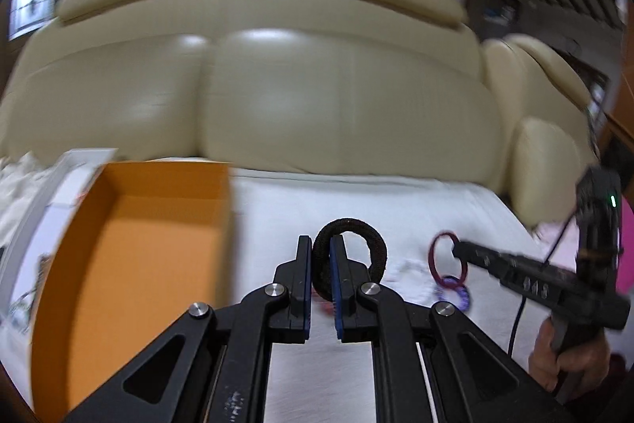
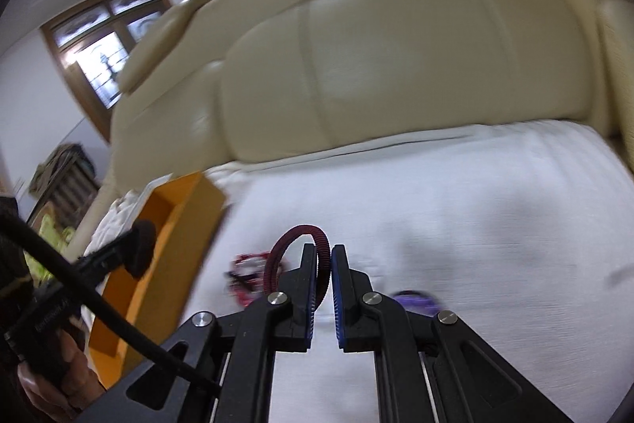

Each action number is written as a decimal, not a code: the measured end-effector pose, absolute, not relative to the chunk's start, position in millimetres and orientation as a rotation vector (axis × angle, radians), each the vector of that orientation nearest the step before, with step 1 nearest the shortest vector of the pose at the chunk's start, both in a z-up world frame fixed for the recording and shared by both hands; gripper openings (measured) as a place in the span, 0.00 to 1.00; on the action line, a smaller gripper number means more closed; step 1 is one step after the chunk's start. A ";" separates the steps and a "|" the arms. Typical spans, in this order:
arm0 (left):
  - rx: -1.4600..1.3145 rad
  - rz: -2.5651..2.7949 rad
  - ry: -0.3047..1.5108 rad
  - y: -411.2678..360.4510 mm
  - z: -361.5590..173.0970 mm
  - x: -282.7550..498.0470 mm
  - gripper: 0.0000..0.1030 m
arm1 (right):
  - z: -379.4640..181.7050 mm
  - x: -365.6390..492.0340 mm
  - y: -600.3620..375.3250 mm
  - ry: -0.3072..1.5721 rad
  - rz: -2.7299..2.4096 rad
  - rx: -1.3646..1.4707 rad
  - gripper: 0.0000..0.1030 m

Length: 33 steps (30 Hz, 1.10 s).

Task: Organize jewelry
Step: 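Carry both rings over the orange box and open both grippers to drop them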

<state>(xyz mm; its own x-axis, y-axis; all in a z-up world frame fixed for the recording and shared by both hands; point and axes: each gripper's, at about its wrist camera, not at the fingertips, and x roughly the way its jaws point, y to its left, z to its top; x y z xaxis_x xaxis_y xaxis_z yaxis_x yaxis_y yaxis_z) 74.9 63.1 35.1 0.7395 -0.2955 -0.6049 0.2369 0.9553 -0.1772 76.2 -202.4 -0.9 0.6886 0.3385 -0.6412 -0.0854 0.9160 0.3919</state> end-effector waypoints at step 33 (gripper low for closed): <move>-0.158 0.267 0.795 192.6 -14.7 133.6 0.51 | 51.3 171.1 -40.9 0.797 0.404 0.151 0.53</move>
<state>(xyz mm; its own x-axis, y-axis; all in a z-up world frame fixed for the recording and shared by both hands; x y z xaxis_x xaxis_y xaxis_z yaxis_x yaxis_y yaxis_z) 133.6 192.6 -14.7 0.6695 0.1762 -0.7216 -0.2947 0.9547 -0.0403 171.1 -40.9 51.3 0.6274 0.4072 -0.6637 -0.2949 0.9131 0.2815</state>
